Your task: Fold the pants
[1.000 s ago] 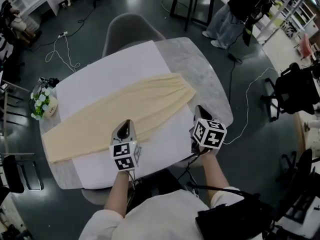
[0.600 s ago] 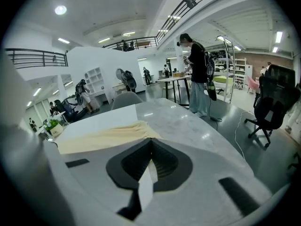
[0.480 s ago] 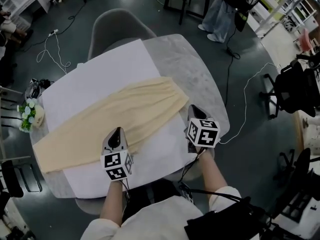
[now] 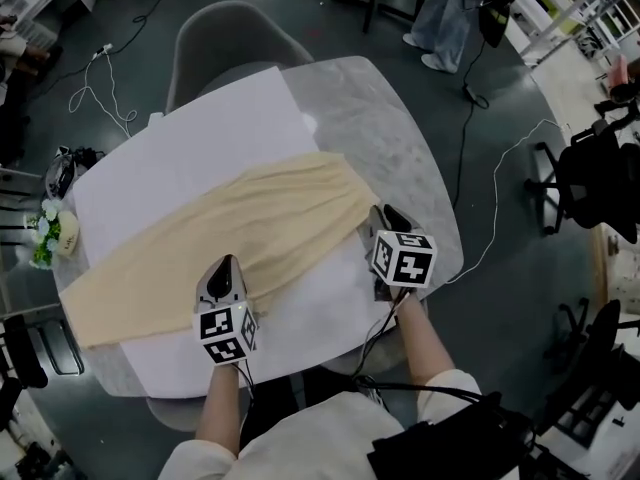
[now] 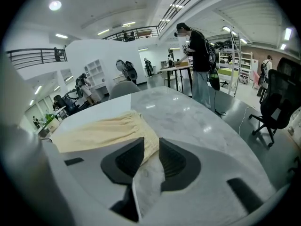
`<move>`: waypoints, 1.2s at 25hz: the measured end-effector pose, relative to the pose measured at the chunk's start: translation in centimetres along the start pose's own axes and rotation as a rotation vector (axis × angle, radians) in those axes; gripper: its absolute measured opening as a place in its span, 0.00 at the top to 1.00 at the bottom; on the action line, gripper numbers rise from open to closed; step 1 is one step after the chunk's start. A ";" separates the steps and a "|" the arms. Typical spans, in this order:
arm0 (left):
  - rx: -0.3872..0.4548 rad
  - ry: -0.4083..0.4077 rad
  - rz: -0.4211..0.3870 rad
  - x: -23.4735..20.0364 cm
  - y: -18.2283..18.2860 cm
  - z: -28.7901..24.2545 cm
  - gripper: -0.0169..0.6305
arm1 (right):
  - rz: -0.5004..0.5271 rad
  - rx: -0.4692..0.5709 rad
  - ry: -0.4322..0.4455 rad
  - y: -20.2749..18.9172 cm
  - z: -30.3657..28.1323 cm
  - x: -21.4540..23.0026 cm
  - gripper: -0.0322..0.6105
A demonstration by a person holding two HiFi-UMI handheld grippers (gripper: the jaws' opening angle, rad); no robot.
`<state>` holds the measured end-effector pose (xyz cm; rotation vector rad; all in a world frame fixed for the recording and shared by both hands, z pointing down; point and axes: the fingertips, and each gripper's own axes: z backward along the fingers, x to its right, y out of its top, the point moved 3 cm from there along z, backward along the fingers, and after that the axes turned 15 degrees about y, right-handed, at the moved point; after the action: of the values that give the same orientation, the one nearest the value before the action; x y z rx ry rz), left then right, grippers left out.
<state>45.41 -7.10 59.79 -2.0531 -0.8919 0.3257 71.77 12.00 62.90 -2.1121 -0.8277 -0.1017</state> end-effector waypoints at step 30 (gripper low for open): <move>-0.050 0.088 0.032 -4.3 -2.5 -0.1 0.96 | 0.098 -0.187 -0.088 -0.8 -5.6 0.8 0.89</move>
<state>41.15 -9.18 61.46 -2.1130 -0.8223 0.2304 73.08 8.64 67.27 -2.3441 -0.7898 -0.0360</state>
